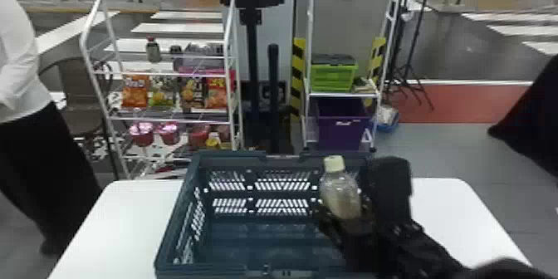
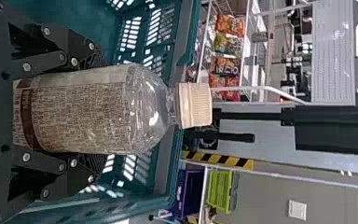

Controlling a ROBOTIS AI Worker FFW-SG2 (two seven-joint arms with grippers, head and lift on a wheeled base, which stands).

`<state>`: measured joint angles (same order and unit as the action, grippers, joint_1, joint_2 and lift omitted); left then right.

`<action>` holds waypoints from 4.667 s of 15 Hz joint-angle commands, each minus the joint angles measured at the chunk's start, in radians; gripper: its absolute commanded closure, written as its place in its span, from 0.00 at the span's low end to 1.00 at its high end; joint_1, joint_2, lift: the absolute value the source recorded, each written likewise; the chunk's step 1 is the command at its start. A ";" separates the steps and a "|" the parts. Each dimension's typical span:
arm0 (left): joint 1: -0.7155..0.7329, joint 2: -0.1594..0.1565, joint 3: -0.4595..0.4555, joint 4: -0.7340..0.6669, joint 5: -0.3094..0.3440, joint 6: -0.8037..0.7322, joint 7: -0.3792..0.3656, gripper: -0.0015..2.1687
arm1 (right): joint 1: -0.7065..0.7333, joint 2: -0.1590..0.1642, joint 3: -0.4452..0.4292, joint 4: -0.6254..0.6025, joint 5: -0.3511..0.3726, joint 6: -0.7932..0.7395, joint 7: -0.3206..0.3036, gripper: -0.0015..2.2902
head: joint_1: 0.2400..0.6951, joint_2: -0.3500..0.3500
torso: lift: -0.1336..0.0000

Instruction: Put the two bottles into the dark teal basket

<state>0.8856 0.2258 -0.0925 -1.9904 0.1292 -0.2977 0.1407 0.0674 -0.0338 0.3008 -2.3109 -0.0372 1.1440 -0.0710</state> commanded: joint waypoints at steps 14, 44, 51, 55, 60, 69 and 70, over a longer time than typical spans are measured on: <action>-0.065 0.052 0.083 0.071 0.150 0.036 -0.087 0.97 | -0.465 0.035 0.106 0.588 -0.086 0.310 -0.009 0.62 | 0.57 0.50 | 1.00; -0.010 0.076 0.142 -0.087 0.155 0.092 -0.116 0.97 | 0.782 -0.054 -0.114 0.122 -0.024 -1.378 -0.007 0.01 | 0.57 0.50 | 1.00; -0.096 0.081 0.333 -0.312 0.221 0.460 -0.112 0.97 | 0.864 -0.048 -0.127 0.163 -0.023 -1.418 -0.009 0.02 | 0.57 0.50 | 1.00; -0.274 0.101 0.344 -0.426 0.228 0.754 -0.132 0.97 | 0.908 -0.040 -0.143 0.163 -0.020 -1.458 -0.009 0.02 | 0.57 0.50 | 1.00; -0.543 0.104 0.257 -0.409 0.221 0.905 -0.254 0.97 | 0.937 -0.015 -0.144 0.171 0.010 -1.467 -0.026 0.02 | 0.57 0.50 | 1.00; -1.186 0.083 -0.130 -0.025 0.107 1.518 -0.540 0.97 | 0.959 0.006 -0.144 0.240 0.019 -1.571 -0.061 0.02 | 0.57 0.50 | 1.00; -1.235 0.053 -0.131 0.061 0.109 1.555 -0.613 0.97 | 0.962 0.008 -0.144 0.249 0.017 -1.589 -0.061 0.02 | 0.57 0.50 | 1.00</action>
<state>-0.2730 0.3104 -0.1986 -2.0373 0.2468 1.1897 -0.4263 1.0254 -0.0279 0.1565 -2.0750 -0.0180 -0.4181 -0.1319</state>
